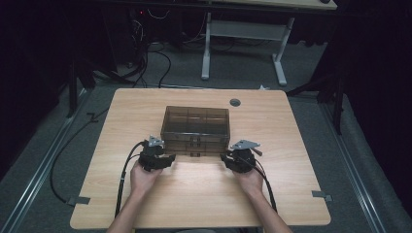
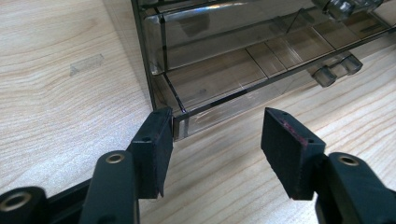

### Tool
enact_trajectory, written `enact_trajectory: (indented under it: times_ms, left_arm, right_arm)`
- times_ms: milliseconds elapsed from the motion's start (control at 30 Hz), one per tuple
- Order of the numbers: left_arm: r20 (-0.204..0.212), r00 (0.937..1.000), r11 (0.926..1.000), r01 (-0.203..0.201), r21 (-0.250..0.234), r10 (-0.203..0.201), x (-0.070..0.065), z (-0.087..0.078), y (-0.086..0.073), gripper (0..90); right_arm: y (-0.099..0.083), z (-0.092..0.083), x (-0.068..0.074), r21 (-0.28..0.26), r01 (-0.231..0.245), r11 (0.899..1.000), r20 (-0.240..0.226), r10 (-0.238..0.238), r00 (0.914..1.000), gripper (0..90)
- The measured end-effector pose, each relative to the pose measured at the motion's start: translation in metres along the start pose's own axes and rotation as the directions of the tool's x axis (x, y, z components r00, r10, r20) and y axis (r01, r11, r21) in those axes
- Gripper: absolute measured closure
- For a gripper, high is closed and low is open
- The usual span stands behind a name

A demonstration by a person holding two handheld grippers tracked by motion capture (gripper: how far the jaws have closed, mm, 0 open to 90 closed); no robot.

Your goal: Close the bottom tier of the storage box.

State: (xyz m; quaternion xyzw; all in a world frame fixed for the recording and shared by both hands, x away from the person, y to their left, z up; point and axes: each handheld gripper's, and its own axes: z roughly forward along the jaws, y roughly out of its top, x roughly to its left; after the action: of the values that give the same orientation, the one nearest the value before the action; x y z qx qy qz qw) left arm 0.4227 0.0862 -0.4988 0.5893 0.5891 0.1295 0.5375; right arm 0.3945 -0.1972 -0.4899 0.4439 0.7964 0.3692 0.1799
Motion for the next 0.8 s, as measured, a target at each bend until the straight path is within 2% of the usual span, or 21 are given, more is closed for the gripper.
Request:
enact_trajectory:
  times_ms: [800]
  left_arm:
    - [-0.036,0.9992,0.9998,-0.018,-0.005,0.018,0.0023,0.0033,-0.0006,58.3]
  right_arm:
    - [-0.0003,0.0007,-0.0008,0.002,-0.013,1.0,0.008,0.013,0.9999,69.5]
